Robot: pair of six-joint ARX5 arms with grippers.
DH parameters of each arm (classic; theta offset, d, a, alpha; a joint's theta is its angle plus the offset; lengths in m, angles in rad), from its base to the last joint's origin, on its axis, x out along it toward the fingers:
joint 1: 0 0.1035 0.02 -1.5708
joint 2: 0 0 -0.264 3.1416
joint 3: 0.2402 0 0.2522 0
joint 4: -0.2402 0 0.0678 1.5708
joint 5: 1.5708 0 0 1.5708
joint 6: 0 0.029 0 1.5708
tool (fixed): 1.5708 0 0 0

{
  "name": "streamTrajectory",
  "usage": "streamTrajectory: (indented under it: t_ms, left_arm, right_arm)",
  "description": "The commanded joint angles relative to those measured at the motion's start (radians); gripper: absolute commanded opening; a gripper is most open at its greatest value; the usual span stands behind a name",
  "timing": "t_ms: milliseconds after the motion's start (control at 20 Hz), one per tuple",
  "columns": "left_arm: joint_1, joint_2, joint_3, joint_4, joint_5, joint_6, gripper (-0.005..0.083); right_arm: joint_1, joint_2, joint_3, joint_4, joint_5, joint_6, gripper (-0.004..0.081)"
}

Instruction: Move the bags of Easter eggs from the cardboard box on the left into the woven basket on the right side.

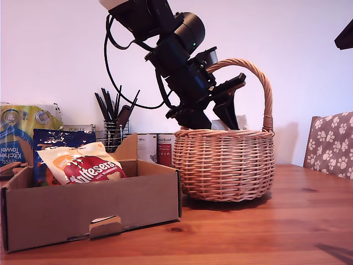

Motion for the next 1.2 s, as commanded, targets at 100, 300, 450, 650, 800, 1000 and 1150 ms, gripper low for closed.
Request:
streamTrajectory:
  t_ms: [100,300,450,650,800,1000,1150]
  left_arm:
    - [0.011,-0.085,0.018,-0.039,-0.019,0.038,0.0225]
    - [0.013,-0.204,0.018,-0.16,-0.018,0.112,0.0138]
    - [0.032,-0.275,0.017,-0.345,-0.018,0.236,-0.0024]
    - [0.121,-0.319,-0.019,-0.406,0.01,0.267,-0.0021]
    - [0.184,-0.367,-0.076,-0.372,0.046,0.294,-0.0021]
    - [0.285,-0.463,-0.268,-0.266,0.126,0.346,-0.0021]
    - [0.376,-0.553,-0.488,-0.142,0.166,0.344,-0.0021]
  right_arm:
    - [0.004,-0.001,0.017,0.007,0.0,0.0,-0.0013]
    - [0.004,-0.001,0.017,0.006,0.001,0.0,-0.0013]
    - [0.004,-0.001,0.017,0.006,0.001,0.0,-0.0013]
    - [0.004,-0.001,0.017,0.005,0.002,0.0,-0.0013]
    - [0.004,-0.001,0.017,0.003,0.01,0.0,-0.0013]
    - [0.003,-0.001,0.017,0.002,0.029,0.0,-0.0013]
    - [0.003,0.0,0.017,0.002,0.045,0.0,-0.0013]
